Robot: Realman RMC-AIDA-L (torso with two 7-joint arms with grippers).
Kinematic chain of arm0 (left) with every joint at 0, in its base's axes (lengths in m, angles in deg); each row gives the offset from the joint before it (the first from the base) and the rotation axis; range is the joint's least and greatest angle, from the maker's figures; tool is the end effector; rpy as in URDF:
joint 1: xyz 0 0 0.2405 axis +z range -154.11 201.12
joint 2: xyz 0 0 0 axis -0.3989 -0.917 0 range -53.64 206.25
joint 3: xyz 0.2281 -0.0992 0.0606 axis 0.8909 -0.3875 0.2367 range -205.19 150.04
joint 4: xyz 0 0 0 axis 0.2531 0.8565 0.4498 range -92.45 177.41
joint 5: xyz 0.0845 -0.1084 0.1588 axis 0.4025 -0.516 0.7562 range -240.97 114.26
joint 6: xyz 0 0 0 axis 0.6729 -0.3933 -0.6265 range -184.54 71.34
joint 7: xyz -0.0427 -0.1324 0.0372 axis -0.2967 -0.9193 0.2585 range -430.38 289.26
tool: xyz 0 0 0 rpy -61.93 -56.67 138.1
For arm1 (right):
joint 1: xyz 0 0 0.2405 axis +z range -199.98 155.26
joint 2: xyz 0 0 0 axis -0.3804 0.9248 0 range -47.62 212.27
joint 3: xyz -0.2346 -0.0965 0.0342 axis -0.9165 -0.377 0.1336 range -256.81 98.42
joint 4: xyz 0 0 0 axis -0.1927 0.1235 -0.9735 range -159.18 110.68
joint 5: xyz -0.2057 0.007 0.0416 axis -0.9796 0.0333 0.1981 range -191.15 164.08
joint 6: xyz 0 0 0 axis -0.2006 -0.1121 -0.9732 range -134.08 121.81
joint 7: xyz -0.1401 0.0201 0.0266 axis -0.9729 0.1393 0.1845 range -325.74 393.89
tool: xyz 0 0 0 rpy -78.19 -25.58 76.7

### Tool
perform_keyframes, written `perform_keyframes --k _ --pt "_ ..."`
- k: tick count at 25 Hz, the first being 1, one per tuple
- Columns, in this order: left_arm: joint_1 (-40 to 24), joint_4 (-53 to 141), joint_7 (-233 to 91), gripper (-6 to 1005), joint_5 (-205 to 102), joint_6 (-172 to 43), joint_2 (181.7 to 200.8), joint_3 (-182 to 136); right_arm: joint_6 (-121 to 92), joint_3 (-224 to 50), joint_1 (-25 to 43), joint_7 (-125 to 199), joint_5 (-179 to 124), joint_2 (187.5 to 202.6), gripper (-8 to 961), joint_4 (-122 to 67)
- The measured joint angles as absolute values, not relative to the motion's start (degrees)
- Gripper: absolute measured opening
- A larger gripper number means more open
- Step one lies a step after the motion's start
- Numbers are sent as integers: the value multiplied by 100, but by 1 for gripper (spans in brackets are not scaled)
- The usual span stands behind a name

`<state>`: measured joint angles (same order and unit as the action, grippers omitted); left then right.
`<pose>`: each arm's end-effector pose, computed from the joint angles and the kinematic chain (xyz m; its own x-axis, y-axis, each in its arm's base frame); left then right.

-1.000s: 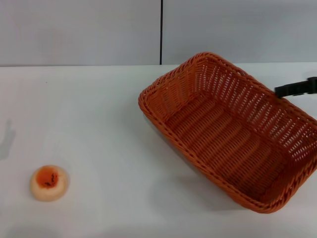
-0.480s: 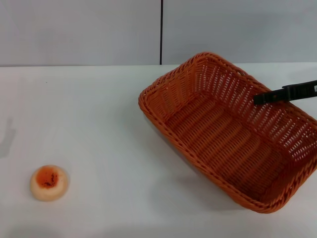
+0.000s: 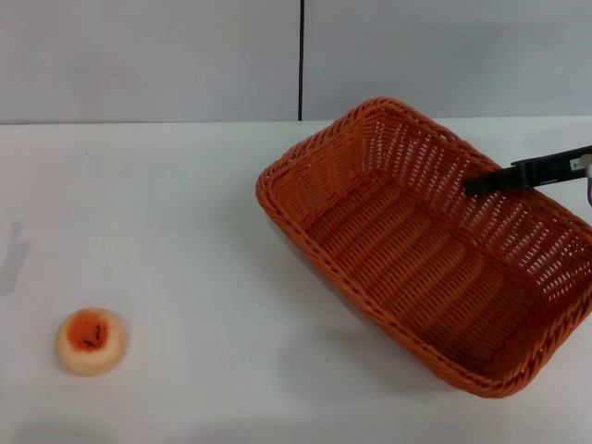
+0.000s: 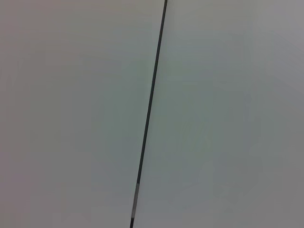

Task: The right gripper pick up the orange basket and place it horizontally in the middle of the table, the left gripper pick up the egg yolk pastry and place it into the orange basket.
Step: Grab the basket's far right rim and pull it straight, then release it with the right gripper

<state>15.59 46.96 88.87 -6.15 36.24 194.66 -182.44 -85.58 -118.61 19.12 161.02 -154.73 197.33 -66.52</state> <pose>-0.3882 0.1911 0.0240 0.5939 -0.1454 0.7913 0.8006 0.0099 -0.5991 0.2661 0.3923 0.0301 0.5120 -0.8231 -0.2456 -0.8552 -0.4616 -0.2359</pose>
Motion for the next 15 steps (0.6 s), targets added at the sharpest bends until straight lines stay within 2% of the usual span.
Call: perform_keyframes --k 5,15 --pt "1616 4696 8887 834 -614 3614 19477 -18244 -8488 -11882 1967 16100 -15483 19719 458 -6538" --pt "1637 4697 8889 834 -614 3661 19470 -18241 -8751 -12079 1974 16093 -15452 19750 223 -6969"
